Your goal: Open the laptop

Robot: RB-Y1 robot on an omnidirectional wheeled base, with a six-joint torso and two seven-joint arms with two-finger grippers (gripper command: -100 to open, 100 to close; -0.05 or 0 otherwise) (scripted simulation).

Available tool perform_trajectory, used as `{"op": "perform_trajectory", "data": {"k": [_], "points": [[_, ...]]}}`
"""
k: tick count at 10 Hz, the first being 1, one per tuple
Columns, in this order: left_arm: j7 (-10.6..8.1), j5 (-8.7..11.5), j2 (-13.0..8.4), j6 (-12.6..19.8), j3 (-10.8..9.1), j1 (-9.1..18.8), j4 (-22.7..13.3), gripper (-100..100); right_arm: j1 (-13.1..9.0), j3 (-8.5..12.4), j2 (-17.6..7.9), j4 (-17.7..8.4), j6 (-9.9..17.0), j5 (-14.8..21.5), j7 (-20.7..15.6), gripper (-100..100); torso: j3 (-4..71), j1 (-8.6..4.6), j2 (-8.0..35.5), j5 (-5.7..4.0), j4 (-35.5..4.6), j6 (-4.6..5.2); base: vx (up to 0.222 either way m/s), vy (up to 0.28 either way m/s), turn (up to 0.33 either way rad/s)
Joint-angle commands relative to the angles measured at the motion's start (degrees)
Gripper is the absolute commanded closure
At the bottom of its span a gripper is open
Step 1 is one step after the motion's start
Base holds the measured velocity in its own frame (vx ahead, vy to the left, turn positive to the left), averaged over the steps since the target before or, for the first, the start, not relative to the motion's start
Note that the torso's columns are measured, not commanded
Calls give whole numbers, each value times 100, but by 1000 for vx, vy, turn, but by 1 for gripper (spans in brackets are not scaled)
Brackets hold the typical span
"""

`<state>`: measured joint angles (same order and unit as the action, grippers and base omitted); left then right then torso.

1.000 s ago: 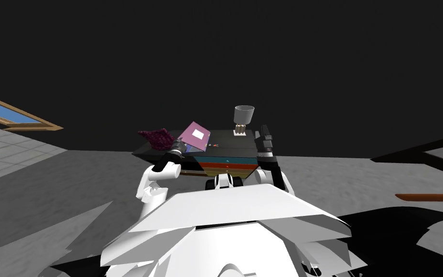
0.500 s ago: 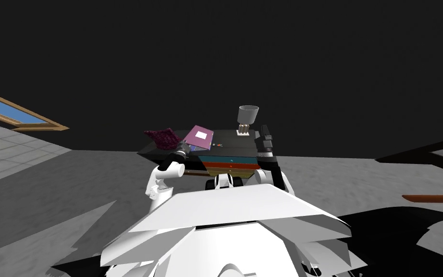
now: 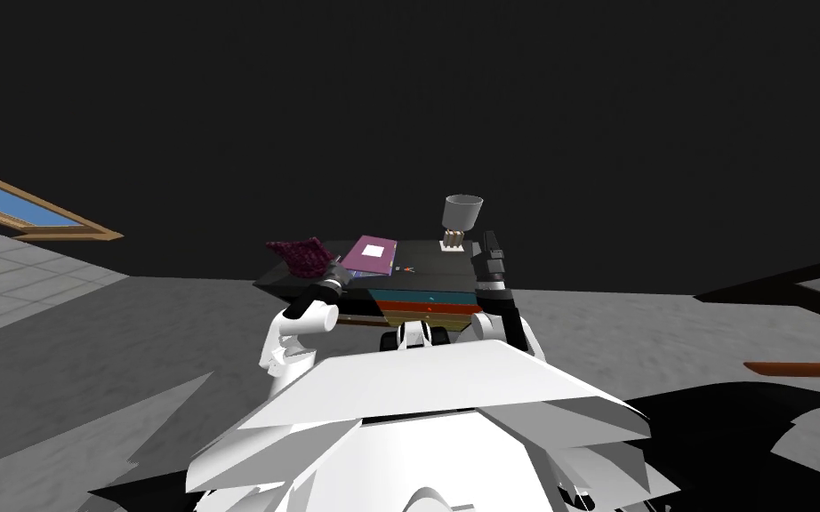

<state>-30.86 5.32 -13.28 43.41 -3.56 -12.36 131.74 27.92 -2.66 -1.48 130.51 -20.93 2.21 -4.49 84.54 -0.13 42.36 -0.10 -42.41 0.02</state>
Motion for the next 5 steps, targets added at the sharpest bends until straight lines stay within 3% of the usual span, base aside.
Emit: {"op": "perform_trajectory", "data": {"k": [1,5], "points": [[-137,-17,-88,328,-12,-80,442,-100,-1,0,0,0,0,0,0,0,-7,8,13,3,-3,0,9,14,-40],[-339,5,-261,828,-53,-237,1072,-100,-1,0,0,0,0,0,0,0,-4,4,6,2,-1,-1,7,9,-26]]}}
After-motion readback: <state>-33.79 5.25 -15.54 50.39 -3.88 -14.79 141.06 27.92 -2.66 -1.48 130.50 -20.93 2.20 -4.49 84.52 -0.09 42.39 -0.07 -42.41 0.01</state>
